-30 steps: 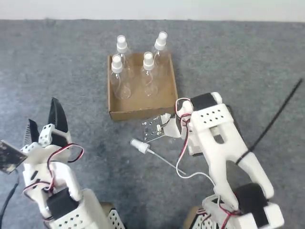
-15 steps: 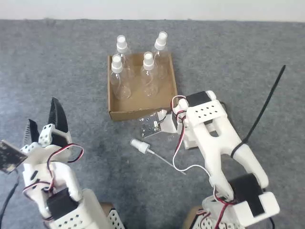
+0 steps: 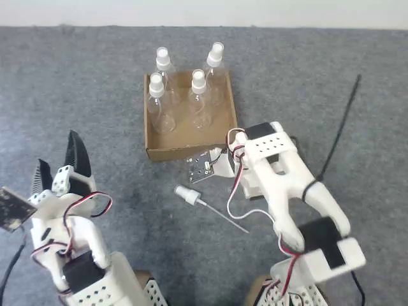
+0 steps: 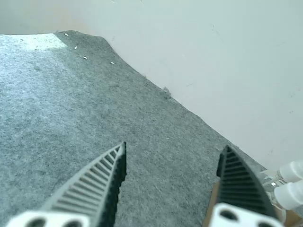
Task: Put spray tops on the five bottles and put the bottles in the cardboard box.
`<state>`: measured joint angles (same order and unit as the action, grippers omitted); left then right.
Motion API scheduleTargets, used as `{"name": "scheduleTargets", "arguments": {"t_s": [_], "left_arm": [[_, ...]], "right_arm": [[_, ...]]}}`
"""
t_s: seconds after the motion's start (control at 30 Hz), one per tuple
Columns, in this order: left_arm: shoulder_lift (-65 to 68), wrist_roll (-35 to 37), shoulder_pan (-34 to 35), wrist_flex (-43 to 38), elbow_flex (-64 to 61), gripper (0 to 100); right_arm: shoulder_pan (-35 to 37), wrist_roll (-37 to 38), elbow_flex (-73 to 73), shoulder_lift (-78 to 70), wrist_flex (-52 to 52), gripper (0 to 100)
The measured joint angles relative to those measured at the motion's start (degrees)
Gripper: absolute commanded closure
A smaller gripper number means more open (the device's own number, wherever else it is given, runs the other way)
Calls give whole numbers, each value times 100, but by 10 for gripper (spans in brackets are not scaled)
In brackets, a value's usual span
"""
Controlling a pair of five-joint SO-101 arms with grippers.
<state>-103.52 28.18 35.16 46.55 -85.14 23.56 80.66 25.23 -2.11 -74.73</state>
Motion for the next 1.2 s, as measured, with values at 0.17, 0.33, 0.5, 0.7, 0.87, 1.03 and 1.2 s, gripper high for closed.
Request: {"name": "scheduleTargets", "arguments": {"t_s": [0.17,0.33,0.5,0.7,0.87,1.03,1.2], "left_arm": [[0,0,0,-9,0,702],[0,0,0,-9,0,702],[0,0,0,-9,0,702],[0,0,0,-9,0,702],[0,0,0,-88,-44,702],[0,0,9,-255,-158,702],[0,0,9,-255,-158,702]], "right_arm": [[9,0,0,-167,70,787],[-62,0,0,-167,105,881],[-62,-18,0,-167,105,884],[-53,-818,0,-167,114,886],[167,-1697,0,-167,114,887],[554,-2629,0,-167,97,887],[879,-3367,0,-167,-202,887]]}}
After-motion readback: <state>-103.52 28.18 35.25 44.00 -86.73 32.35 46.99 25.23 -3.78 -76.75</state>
